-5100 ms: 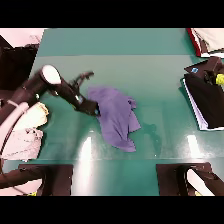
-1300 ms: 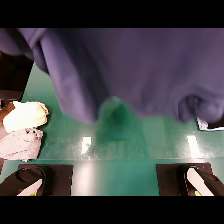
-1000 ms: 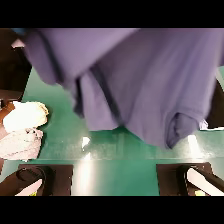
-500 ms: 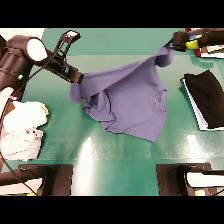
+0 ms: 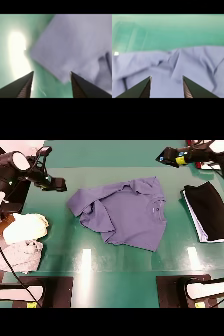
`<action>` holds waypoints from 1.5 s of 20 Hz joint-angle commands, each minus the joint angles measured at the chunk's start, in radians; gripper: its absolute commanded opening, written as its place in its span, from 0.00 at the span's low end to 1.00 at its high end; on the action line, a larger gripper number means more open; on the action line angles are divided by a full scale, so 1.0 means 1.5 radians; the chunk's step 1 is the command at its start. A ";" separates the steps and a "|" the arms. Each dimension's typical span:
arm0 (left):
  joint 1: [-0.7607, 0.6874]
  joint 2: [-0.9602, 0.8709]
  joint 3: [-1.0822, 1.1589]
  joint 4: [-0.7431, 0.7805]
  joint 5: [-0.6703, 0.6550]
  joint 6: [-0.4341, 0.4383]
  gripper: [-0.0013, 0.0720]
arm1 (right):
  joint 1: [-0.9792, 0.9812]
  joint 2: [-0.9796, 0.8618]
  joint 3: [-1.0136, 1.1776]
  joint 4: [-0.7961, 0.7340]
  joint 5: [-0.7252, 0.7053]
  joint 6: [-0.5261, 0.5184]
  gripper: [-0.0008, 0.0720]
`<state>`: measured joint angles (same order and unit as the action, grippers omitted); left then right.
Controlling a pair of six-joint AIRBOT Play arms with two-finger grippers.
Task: Fold the shirts.
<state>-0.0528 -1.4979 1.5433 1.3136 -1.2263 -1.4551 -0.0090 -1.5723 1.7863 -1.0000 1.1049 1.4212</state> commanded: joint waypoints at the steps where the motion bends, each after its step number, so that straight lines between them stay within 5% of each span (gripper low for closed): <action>1: 0.040 -0.001 -0.045 -0.162 -0.119 0.071 0.75 | -0.020 0.038 -0.007 0.007 0.158 -0.033 0.61; 8: -0.027 -0.001 -0.292 -0.188 0.023 0.072 0.75 | -0.004 0.184 -0.215 0.008 0.114 -0.041 0.61; 16: -0.040 -0.002 -0.313 -0.198 0.085 0.073 0.74 | -0.001 0.281 -0.364 0.008 0.026 -0.040 0.61; 18: -0.040 -0.002 -0.314 -0.199 0.094 0.073 0.36 | -0.001 0.288 -0.369 0.008 0.027 -0.040 0.61; 21: -0.040 -0.002 -0.314 -0.201 0.093 0.073 0.30 | -0.001 0.288 -0.368 0.009 0.035 -0.040 0.61; 22: -0.040 -0.002 -0.314 -0.201 0.083 0.076 0.07 | -0.001 0.288 -0.368 0.009 0.040 -0.040 0.61; 30: 0.008 0.145 -0.239 -0.133 -0.067 0.141 0.05 | -0.062 0.333 -0.477 -0.040 0.189 -0.009 0.61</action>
<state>-0.0715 -1.3811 1.1378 1.0763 -1.2316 -1.2957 -0.0605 -1.1103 1.1587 -1.0199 1.3163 1.3743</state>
